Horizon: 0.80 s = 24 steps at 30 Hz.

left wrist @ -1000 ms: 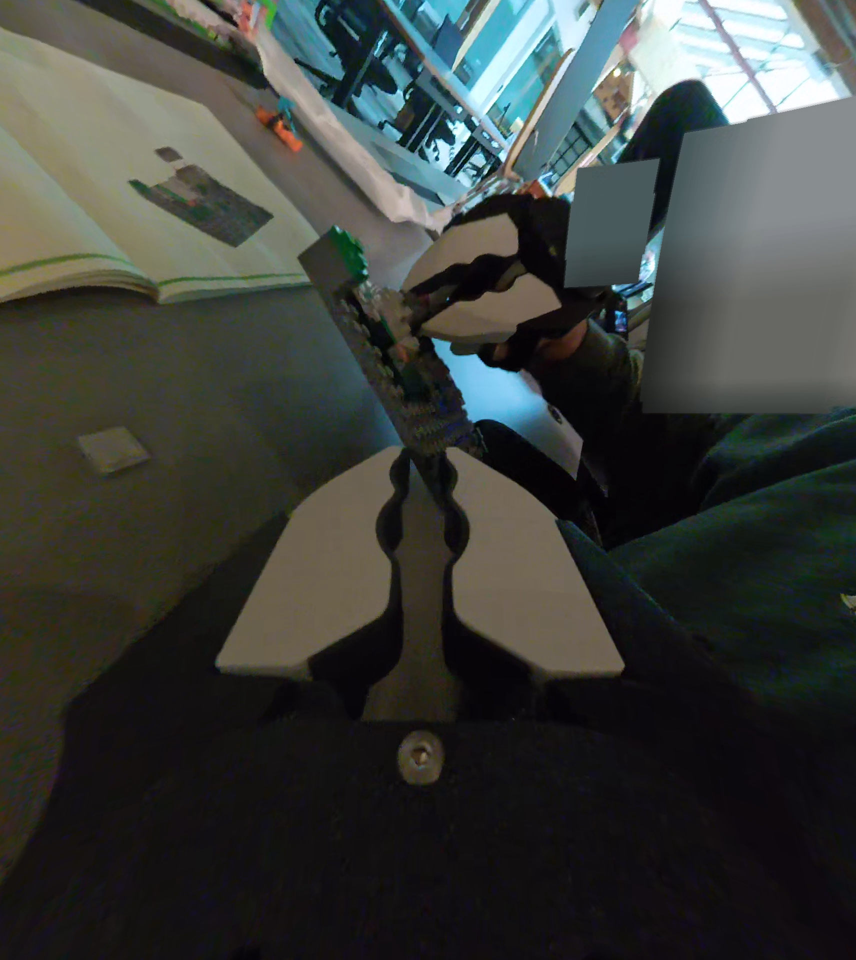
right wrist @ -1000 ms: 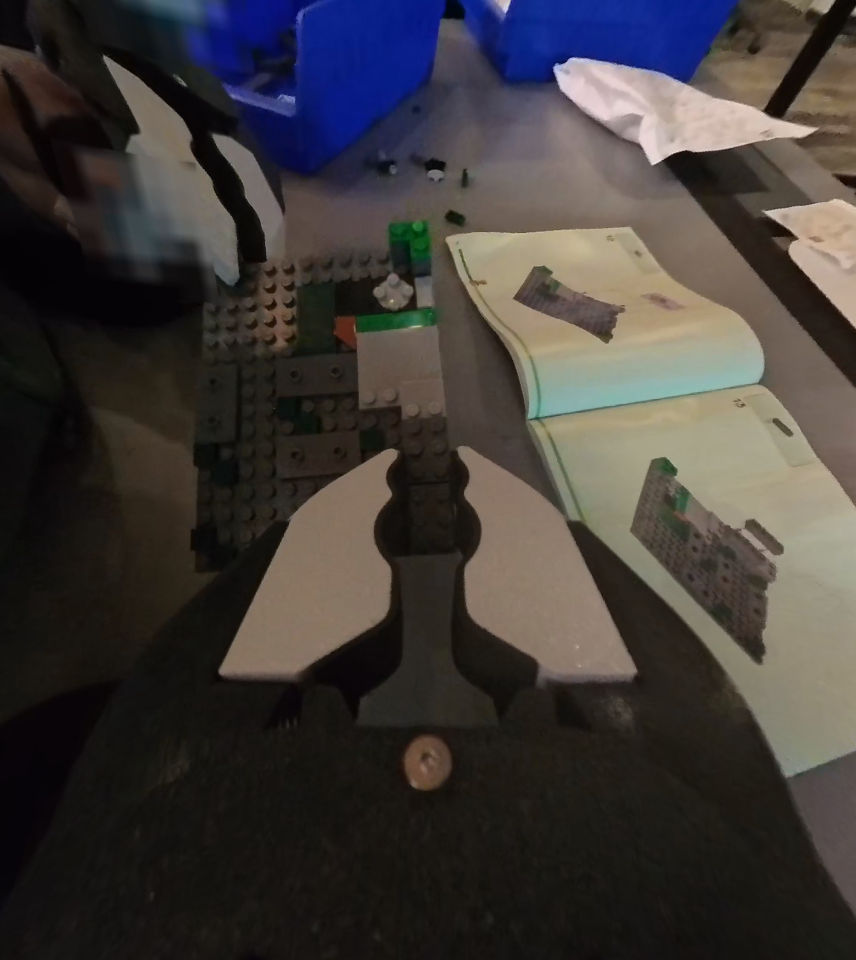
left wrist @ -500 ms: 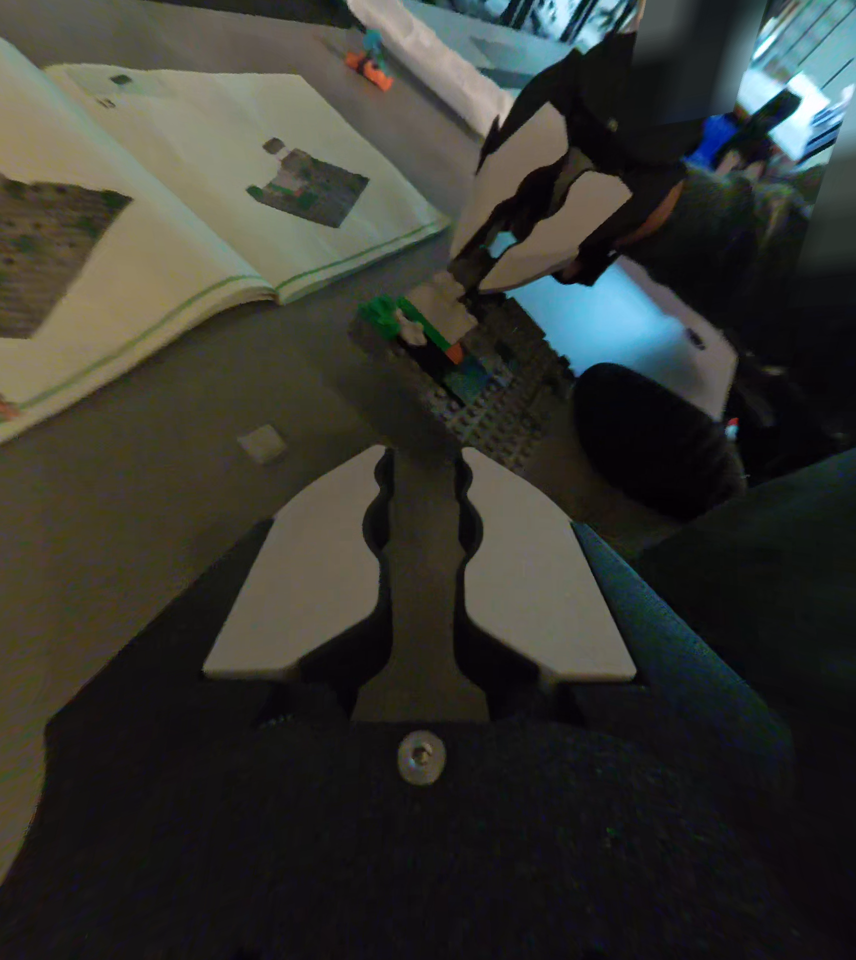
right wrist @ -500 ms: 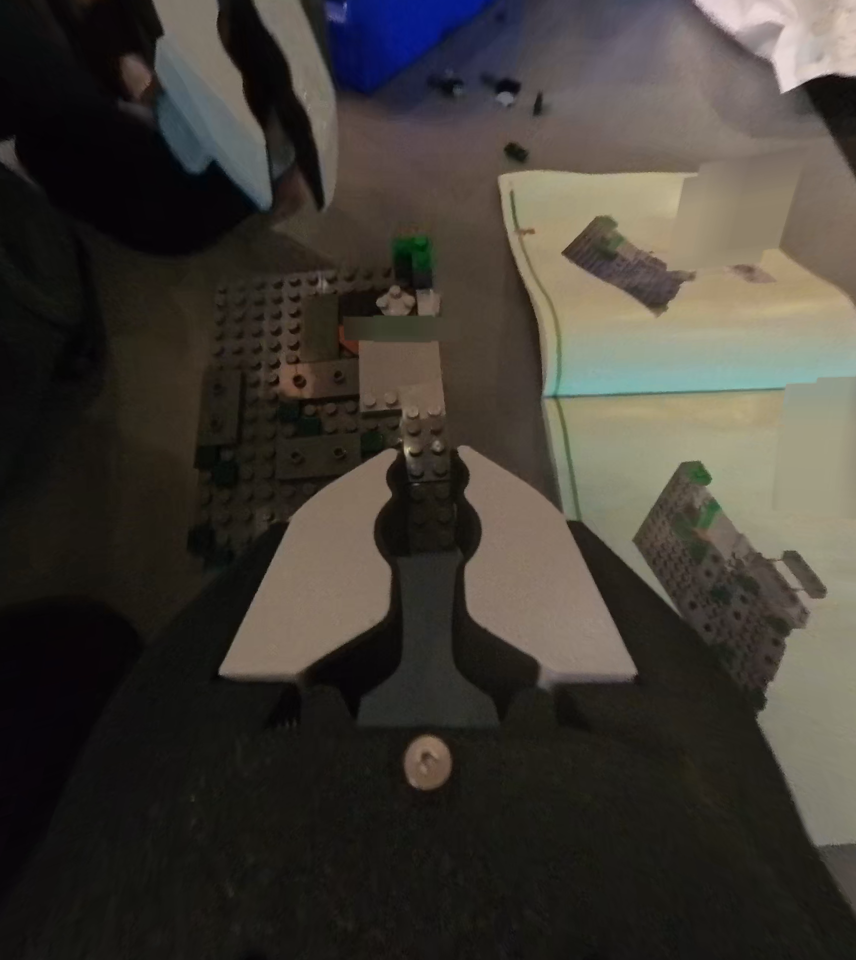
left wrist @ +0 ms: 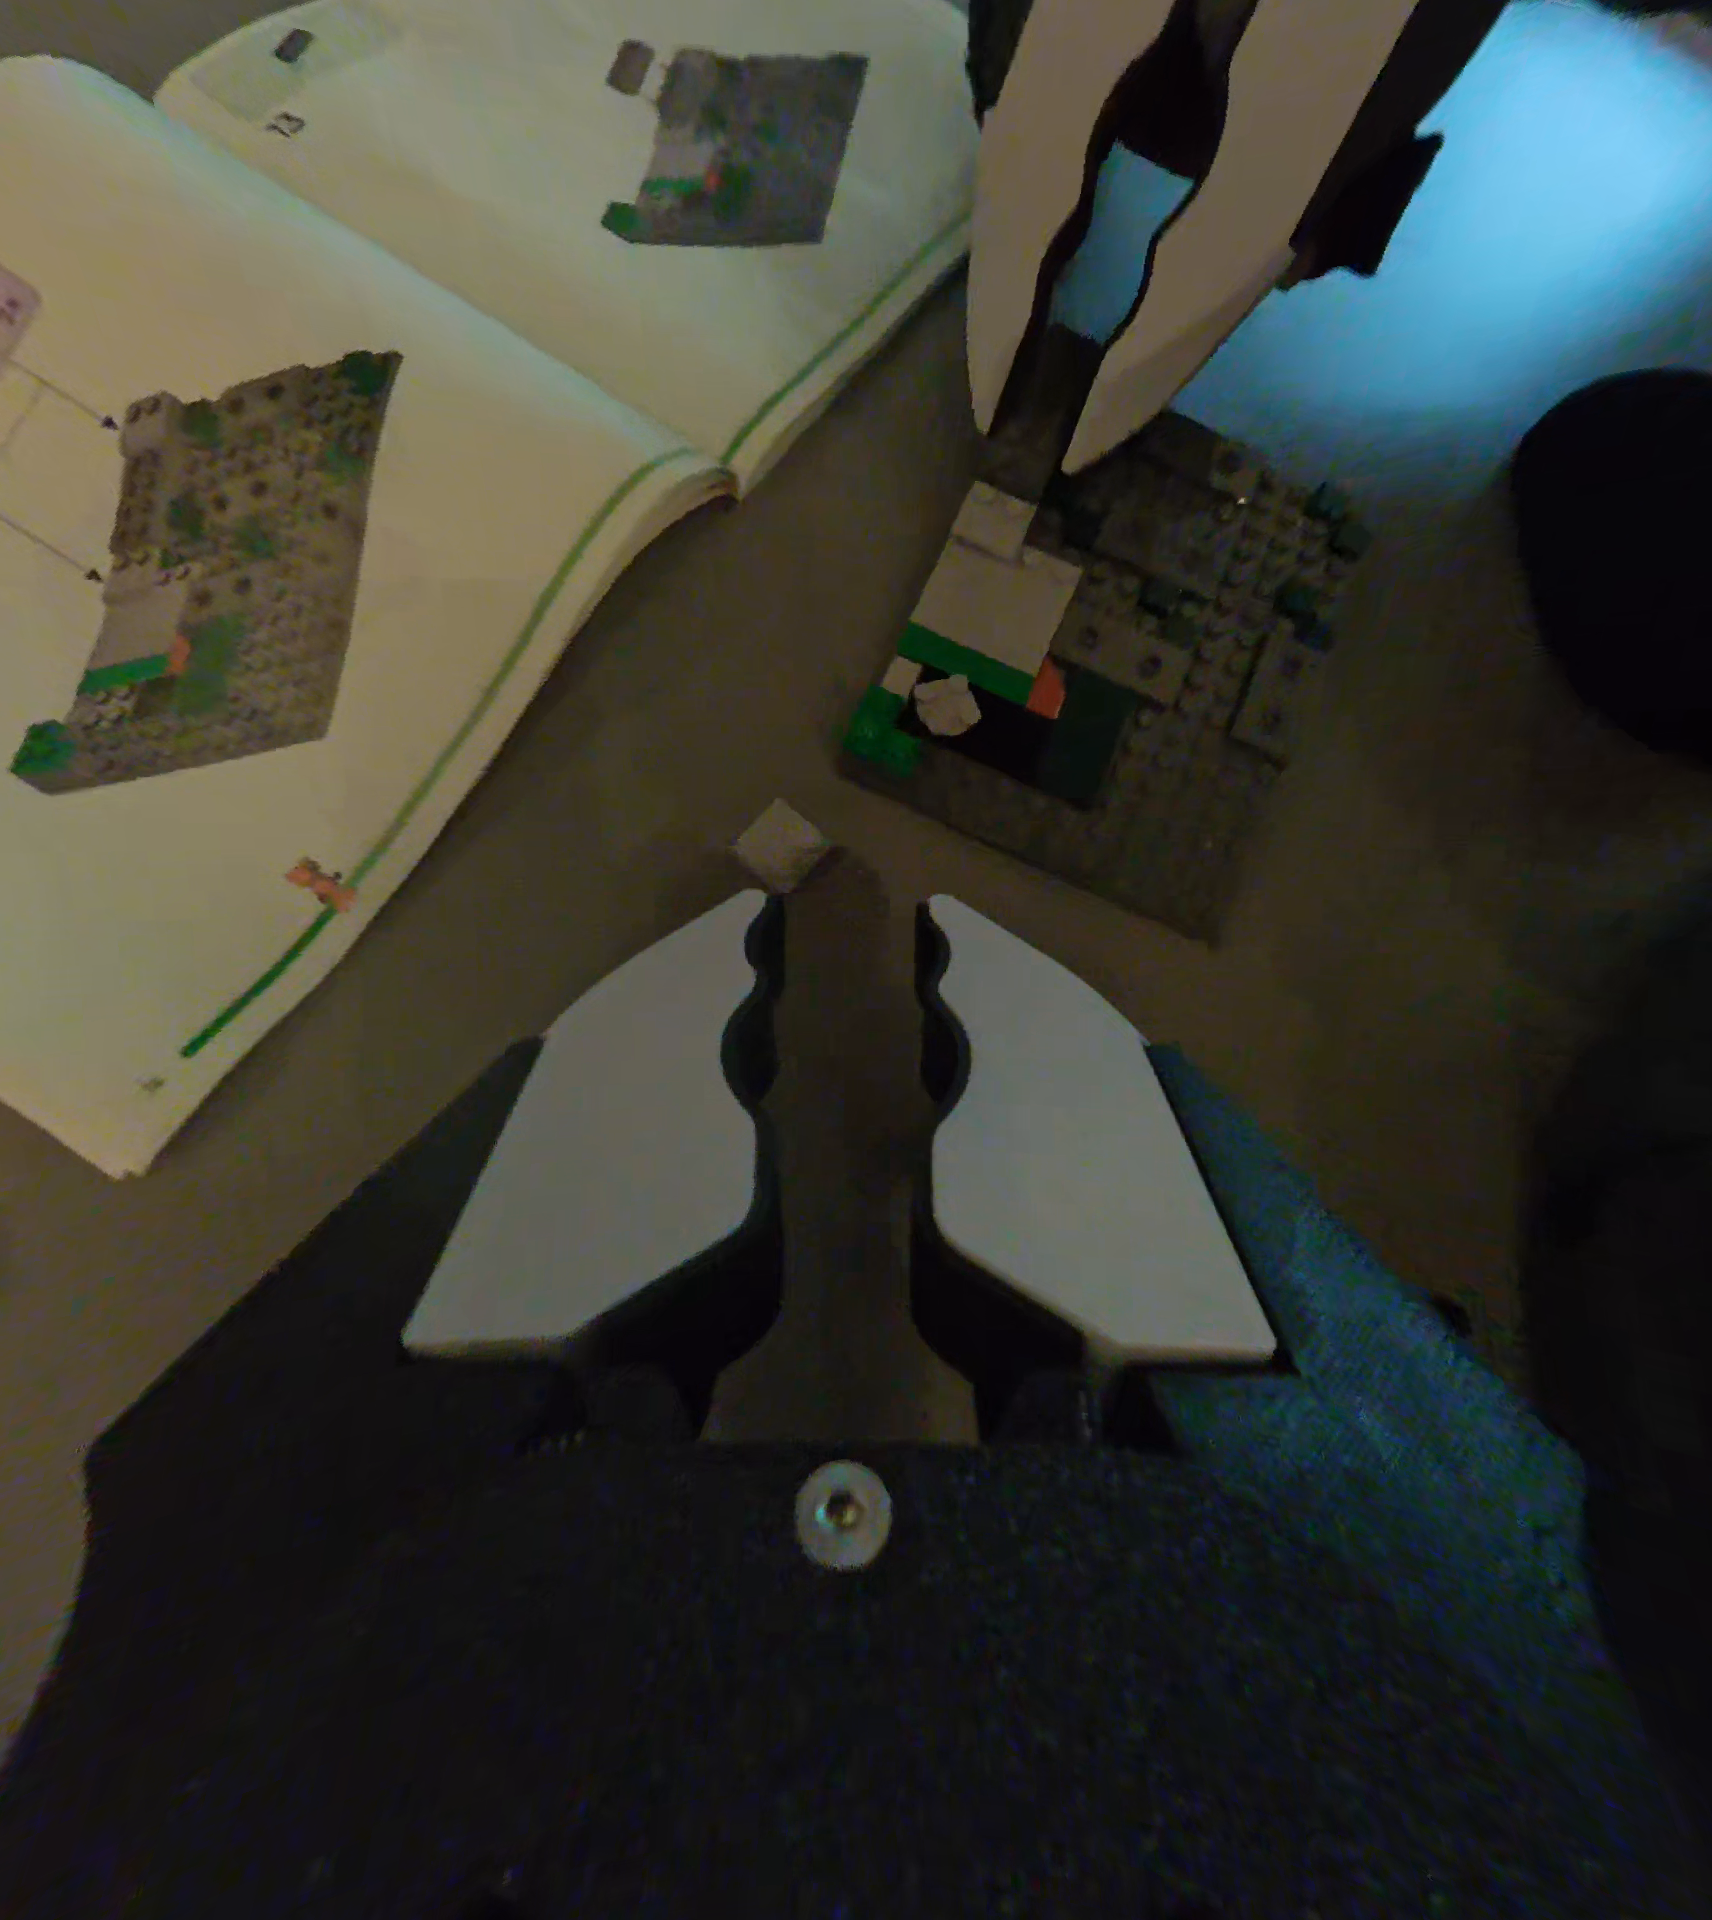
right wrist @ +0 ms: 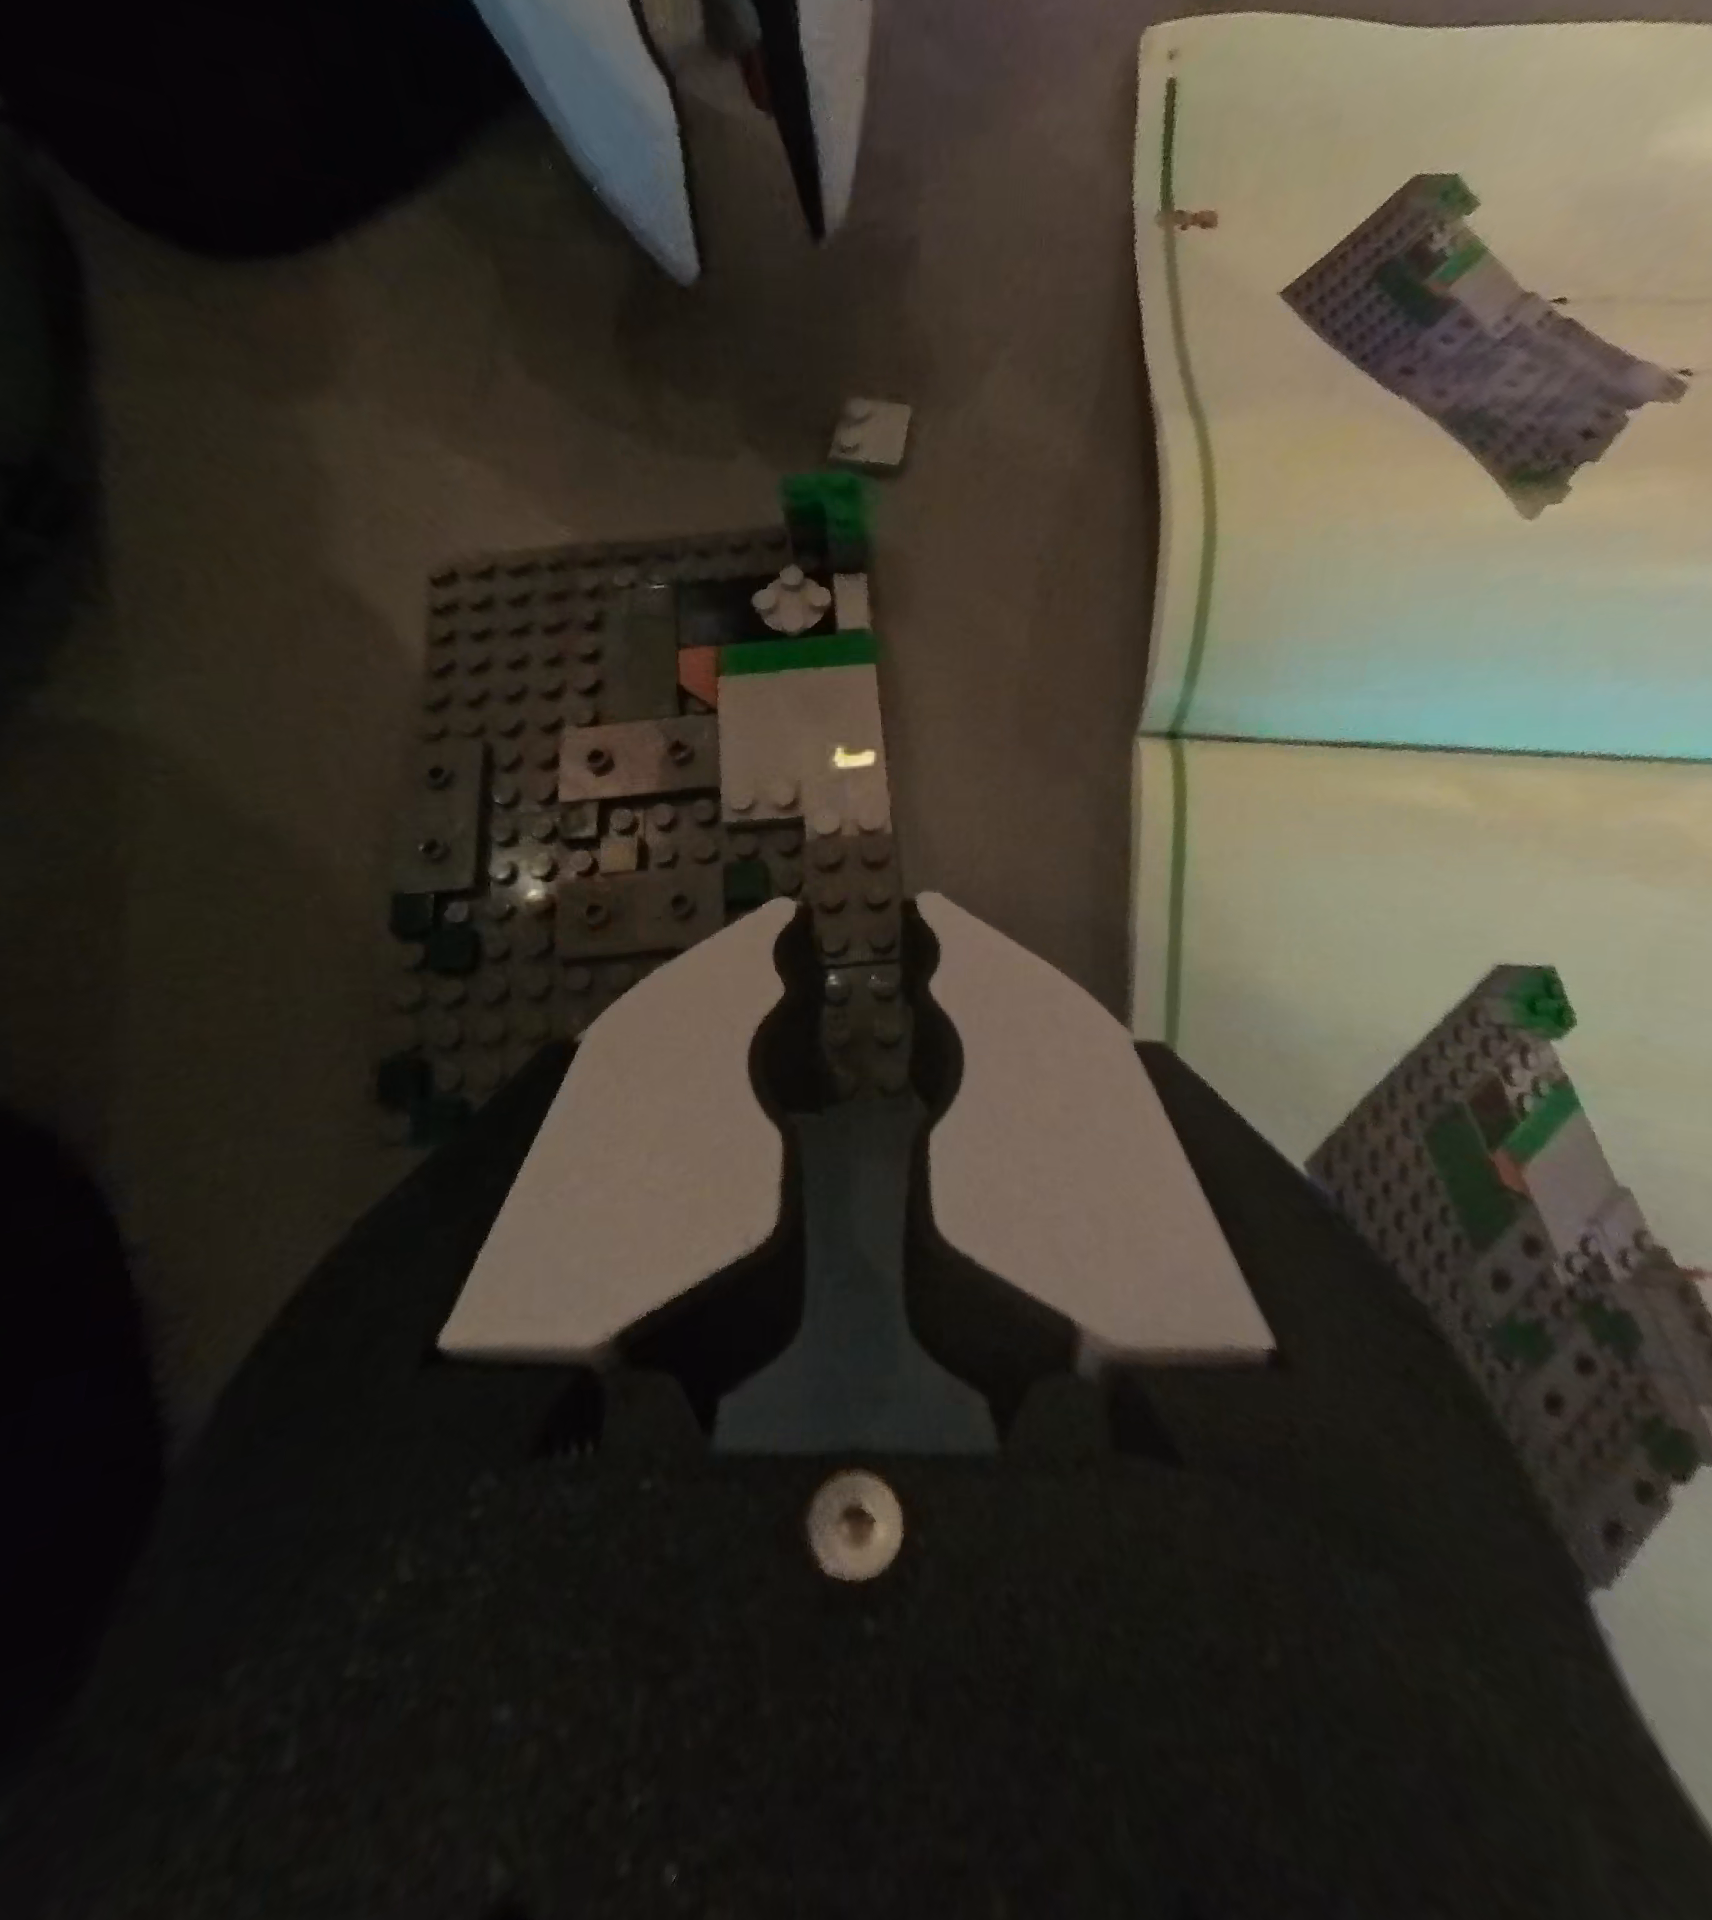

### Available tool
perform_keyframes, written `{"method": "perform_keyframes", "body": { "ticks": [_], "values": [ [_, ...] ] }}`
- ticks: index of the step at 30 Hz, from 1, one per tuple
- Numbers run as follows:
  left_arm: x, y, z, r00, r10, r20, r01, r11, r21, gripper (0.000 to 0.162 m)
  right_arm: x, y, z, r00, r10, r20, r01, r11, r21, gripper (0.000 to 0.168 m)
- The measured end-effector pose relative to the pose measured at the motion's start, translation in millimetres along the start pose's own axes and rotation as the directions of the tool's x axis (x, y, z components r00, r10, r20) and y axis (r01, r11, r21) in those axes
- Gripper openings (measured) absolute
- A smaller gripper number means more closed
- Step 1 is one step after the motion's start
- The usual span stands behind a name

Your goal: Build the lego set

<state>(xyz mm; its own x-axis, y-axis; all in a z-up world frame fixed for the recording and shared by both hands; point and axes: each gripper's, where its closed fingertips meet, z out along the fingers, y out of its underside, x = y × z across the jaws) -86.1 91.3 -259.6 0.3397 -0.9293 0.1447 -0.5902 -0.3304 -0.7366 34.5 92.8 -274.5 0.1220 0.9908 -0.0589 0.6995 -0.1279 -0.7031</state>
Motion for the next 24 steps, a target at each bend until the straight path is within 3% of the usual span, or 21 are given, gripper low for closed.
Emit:
{"method": "perform_keyframes", "body": {
  "ticks": [6,15,24],
  "values": [
    [-19.6,4.2,16.4,0.993,0.119,0.0,-0.119,0.99,-0.08,0.025,-1.0,-2.0,5.7,1.0,-0.017,-0.006,0.017,1.0,-0.015,0.016],
    [-23.2,6.2,28.7,0.961,0.263,-0.083,-0.272,0.951,-0.143,0.035,2.6,-12.2,-14.3,0.998,0.034,-0.054,-0.03,0.996,0.085,0.023],
    [-15.6,1.3,37.4,0.942,0.291,-0.17,-0.315,0.938,-0.142,0.027,-2.8,-4.6,-31.3,0.989,0.114,-0.097,-0.098,0.982,0.159,0.019]
  ]
}}
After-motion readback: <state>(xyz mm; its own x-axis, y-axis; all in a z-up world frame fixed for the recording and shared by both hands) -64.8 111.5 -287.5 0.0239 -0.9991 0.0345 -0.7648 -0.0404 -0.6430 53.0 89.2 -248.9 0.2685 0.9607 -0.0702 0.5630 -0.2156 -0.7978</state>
